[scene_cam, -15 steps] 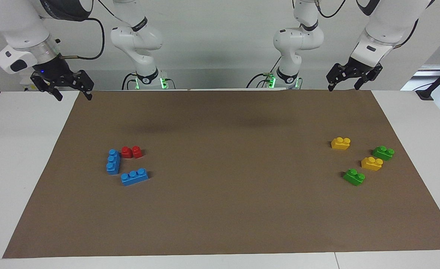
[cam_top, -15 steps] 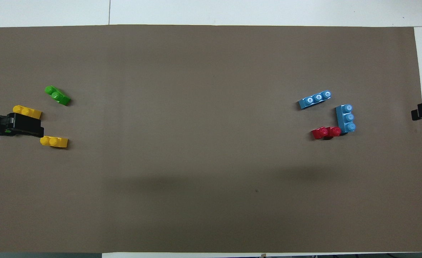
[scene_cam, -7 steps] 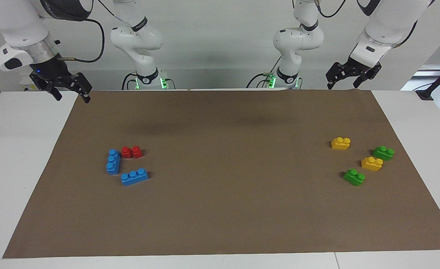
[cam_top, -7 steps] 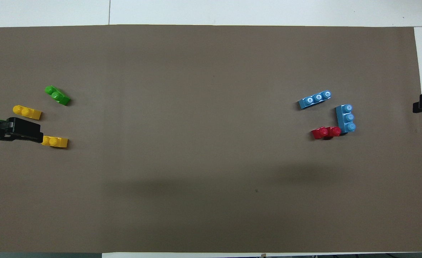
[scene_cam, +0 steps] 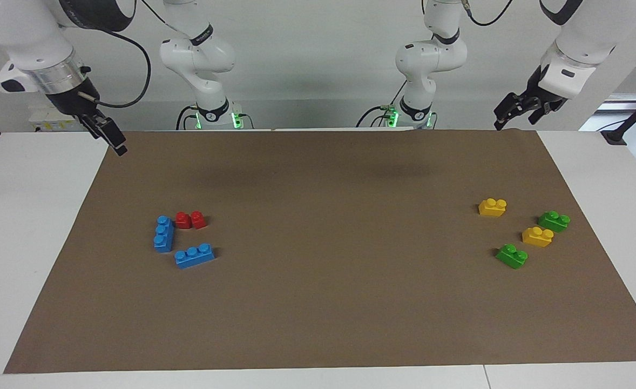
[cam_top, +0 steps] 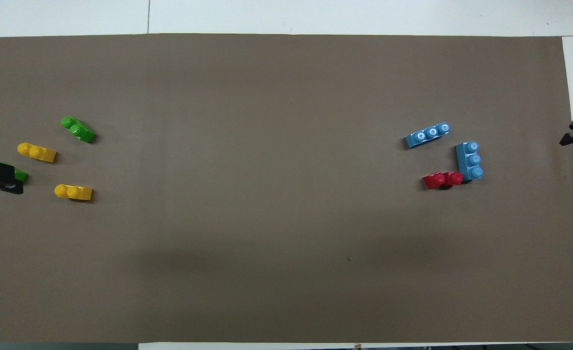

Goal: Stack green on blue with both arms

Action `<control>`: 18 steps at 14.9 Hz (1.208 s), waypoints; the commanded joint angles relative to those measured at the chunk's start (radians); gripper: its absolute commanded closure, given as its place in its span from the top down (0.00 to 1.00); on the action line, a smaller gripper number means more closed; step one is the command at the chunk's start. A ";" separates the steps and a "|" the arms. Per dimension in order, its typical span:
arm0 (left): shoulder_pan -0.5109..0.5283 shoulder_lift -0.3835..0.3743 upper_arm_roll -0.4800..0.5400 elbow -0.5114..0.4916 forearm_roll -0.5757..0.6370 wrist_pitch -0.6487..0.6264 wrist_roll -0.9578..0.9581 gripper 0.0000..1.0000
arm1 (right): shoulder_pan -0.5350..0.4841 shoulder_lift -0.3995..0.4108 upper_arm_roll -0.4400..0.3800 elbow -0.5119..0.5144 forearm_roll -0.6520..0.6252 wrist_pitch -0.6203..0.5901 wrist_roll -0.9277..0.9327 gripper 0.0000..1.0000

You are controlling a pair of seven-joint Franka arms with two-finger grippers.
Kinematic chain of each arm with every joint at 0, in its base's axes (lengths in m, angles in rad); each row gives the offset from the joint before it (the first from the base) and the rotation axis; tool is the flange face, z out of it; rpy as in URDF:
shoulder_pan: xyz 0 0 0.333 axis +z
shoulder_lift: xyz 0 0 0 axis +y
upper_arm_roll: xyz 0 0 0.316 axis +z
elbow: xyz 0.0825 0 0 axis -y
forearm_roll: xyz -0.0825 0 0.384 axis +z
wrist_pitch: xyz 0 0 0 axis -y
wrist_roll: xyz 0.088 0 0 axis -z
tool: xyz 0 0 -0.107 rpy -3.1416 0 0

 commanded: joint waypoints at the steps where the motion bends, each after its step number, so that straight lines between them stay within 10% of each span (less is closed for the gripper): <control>1: 0.018 -0.069 -0.006 -0.110 -0.016 0.063 -0.174 1.00 | -0.010 0.028 0.007 -0.007 0.015 -0.004 0.149 0.92; 11: 0.021 -0.109 -0.006 -0.242 -0.042 0.221 -0.483 1.00 | -0.075 0.154 0.003 0.012 0.252 0.037 0.308 1.00; 18: 0.052 0.021 -0.005 -0.267 -0.051 0.419 -0.491 1.00 | -0.089 0.240 -0.003 0.026 0.350 0.086 0.314 1.00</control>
